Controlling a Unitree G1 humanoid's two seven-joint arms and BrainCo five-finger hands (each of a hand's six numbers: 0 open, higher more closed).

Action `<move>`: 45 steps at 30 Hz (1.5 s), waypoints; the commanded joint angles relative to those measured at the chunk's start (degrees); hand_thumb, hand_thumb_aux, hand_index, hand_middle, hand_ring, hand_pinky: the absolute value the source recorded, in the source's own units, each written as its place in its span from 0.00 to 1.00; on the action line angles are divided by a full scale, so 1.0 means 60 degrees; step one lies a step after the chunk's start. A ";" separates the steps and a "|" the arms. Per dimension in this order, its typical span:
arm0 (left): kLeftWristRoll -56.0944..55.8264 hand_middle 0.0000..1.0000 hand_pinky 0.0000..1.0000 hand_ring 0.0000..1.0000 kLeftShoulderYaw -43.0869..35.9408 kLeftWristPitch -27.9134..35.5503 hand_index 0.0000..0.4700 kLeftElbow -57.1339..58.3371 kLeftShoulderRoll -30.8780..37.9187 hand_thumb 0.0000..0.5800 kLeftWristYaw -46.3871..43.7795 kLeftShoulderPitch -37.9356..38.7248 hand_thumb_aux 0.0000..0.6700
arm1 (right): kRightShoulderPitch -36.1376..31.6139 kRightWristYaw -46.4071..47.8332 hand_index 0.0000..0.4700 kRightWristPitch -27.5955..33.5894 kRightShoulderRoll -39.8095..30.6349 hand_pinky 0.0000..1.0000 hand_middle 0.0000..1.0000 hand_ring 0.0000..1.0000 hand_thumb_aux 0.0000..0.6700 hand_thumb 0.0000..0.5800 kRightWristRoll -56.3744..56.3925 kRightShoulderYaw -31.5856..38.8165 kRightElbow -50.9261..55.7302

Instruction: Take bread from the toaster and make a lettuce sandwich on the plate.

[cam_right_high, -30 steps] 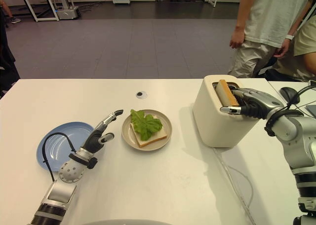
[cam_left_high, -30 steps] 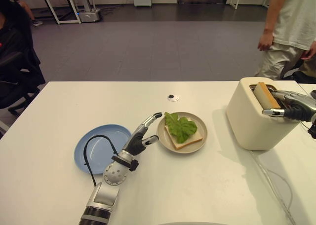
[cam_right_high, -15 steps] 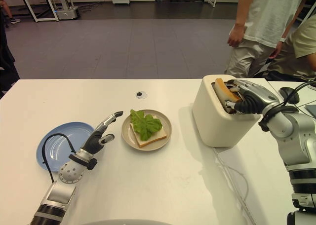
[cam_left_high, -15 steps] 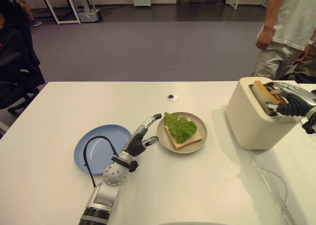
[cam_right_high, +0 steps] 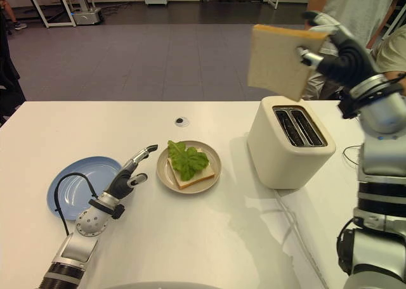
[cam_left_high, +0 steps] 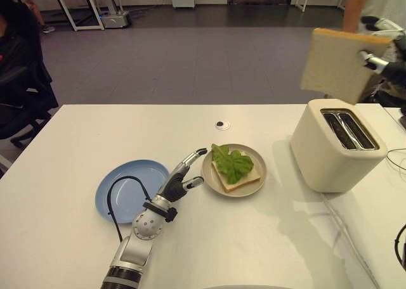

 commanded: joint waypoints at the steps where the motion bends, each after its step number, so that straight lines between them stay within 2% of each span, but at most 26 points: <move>1: 0.0066 0.00 0.00 0.00 -0.0009 -0.0086 0.00 0.0227 0.0018 0.00 -0.0044 -0.0113 0.00 | -0.0014 0.0119 1.00 -0.0492 0.1210 0.00 0.00 0.00 1.00 1.00 -0.0101 0.1283 -0.0900; 3: 0.0066 0.00 0.00 0.00 -0.0016 -0.0123 0.00 0.0287 0.0004 0.00 -0.0042 -0.0175 0.00 | 0.0042 -0.0078 1.00 -0.1127 0.1808 0.00 0.00 0.00 1.00 1.00 -0.0898 0.2203 -0.0802; 5: 0.0084 0.00 0.00 0.00 -0.0048 -0.0152 0.00 0.0320 -0.0030 0.00 -0.0034 -0.0218 0.00 | 0.0085 -0.0692 1.00 -0.2209 0.2241 0.00 0.00 0.00 1.00 1.00 -0.2468 0.3282 -0.0005; 9: 0.0079 0.00 0.00 0.00 -0.0080 -0.0196 0.00 0.0367 -0.0069 0.00 -0.0062 -0.0274 0.00 | -0.0299 -0.3197 1.00 -0.3502 0.2803 0.00 0.00 0.00 1.00 1.00 -0.5468 0.4678 0.2647; 12: 0.0078 0.00 0.00 0.00 -0.0127 -0.0223 0.00 0.0390 -0.0092 0.00 -0.0105 -0.0273 0.00 | -0.0903 -0.5251 1.00 -0.3702 0.2772 0.00 0.00 0.00 1.00 1.00 -0.7147 0.5081 0.3986; 17: 0.0124 0.00 0.00 0.00 -0.0191 -0.0211 0.00 0.0346 -0.0127 0.00 -0.0079 -0.0166 0.00 | -0.1108 -0.7002 1.00 -0.3729 0.2680 0.00 0.00 0.00 1.00 1.00 -0.9220 0.6088 0.4406; 20: 0.0091 0.00 0.00 0.00 -0.0214 -0.0205 0.00 0.0340 -0.0111 0.00 -0.0136 -0.0192 0.00 | -0.0929 -0.7343 1.00 -0.3603 0.2637 0.00 0.00 0.00 1.00 1.00 -0.9822 0.6468 0.4166; 29: 0.0109 0.00 0.00 0.00 -0.0193 -0.0128 0.00 0.0167 -0.0119 0.00 -0.0151 -0.0102 0.00 | -0.0186 -0.7098 1.00 -0.3786 0.2210 0.00 0.00 0.00 1.00 1.00 -1.0560 0.7357 0.3690; 30: 0.0100 0.00 0.00 0.00 -0.0184 -0.0129 0.00 0.0159 -0.0109 0.00 -0.0161 -0.0095 0.00 | -0.0096 -0.7021 0.90 -0.3845 0.2114 0.00 0.00 0.00 0.90 0.99 -1.0531 0.7382 0.3583; 31: 0.0095 0.00 0.00 0.00 -0.0177 -0.0124 0.00 0.0150 -0.0102 0.00 -0.0169 -0.0088 0.00 | 0.0007 -0.6895 0.58 -0.3906 0.2010 0.00 0.00 0.00 0.58 0.83 -1.0464 0.7390 0.3465; 32: 0.0089 0.00 0.00 0.00 -0.0159 -0.0115 0.00 0.0119 -0.0091 0.00 -0.0172 -0.0061 0.00 | 0.0084 -0.6733 0.20 -0.3957 0.1916 0.00 0.00 0.00 0.20 0.37 -1.0415 0.7417 0.3384; 33: 0.0086 0.00 0.00 0.00 -0.0146 -0.0108 0.00 0.0095 -0.0084 0.00 -0.0174 -0.0040 0.00 | 0.0157 -0.6575 0.00 -0.4014 0.1831 0.00 0.00 0.00 0.00 0.00 -1.0360 0.7433 0.3331; 40: 0.0079 0.00 0.00 0.00 -0.0043 -0.0071 0.00 -0.0020 -0.0055 0.00 -0.0176 0.0057 0.00 | 0.0690 -0.4555 0.00 -0.4853 0.1501 0.00 0.00 0.00 0.00 0.00 -0.8200 0.6946 0.3138; 45: 0.0098 0.00 0.00 0.00 0.0170 0.0023 0.00 -0.0313 0.0089 0.00 -0.0187 0.0139 0.00 | 0.0886 -0.3120 0.00 -0.5003 0.1628 0.00 0.00 0.00 0.00 0.00 -0.6642 0.6640 0.3143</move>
